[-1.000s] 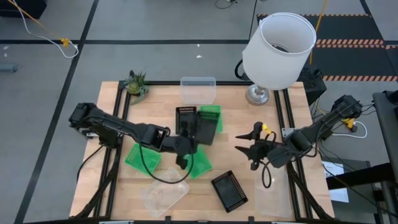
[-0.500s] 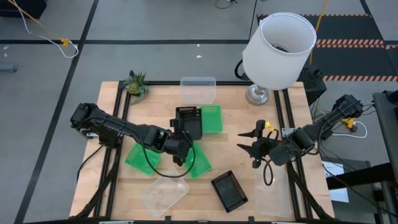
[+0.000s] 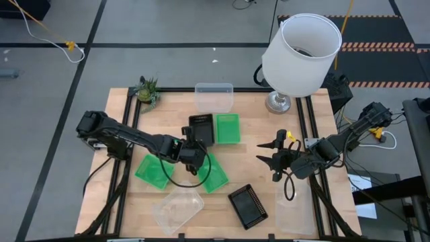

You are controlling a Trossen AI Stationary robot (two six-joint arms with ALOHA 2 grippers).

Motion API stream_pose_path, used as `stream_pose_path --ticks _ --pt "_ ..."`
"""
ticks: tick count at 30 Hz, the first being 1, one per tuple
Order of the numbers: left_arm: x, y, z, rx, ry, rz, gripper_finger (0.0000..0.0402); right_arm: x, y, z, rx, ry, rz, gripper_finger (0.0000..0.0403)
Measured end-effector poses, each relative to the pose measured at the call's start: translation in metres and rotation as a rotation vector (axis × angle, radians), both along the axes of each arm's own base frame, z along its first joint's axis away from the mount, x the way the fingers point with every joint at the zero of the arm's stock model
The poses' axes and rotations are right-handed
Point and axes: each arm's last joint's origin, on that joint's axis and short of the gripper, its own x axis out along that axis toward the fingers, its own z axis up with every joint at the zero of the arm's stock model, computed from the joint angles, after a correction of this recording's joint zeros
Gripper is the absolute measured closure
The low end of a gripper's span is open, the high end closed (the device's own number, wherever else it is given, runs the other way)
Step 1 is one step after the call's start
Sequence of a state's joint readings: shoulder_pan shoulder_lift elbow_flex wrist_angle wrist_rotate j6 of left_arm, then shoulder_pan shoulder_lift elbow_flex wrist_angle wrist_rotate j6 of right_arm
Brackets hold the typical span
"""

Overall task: Stack baskets by color
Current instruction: Stack the middle black bin on the top left black bin

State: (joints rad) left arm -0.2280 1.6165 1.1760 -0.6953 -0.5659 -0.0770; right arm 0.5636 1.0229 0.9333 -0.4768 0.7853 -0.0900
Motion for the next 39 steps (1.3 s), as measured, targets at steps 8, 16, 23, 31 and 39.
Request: stream_pose_path --ticks 8,16,23,31,39 --pt "0.0 0.01 -0.013 0.049 0.009 -0.019 0.0375 0.0 0.0 0.0 0.0 0.001 0.0 0.022" --pt "-0.004 0.022 -0.03 0.055 0.045 -0.026 0.0372 0.0 0.0 0.0 0.0 0.001 0.0 0.022" --pt "-0.005 0.027 -0.039 0.052 0.043 -0.052 0.0372 0.0 0.0 0.0 0.0 0.001 0.0 0.022" --pt "-0.005 0.034 -0.043 0.016 0.044 -0.056 0.0371 0.0 0.0 0.0 0.0 0.001 0.0 0.022" --pt "-0.005 0.036 -0.043 0.017 0.059 -0.072 0.037 0.0 0.0 0.0 0.0 0.001 0.0 0.022"
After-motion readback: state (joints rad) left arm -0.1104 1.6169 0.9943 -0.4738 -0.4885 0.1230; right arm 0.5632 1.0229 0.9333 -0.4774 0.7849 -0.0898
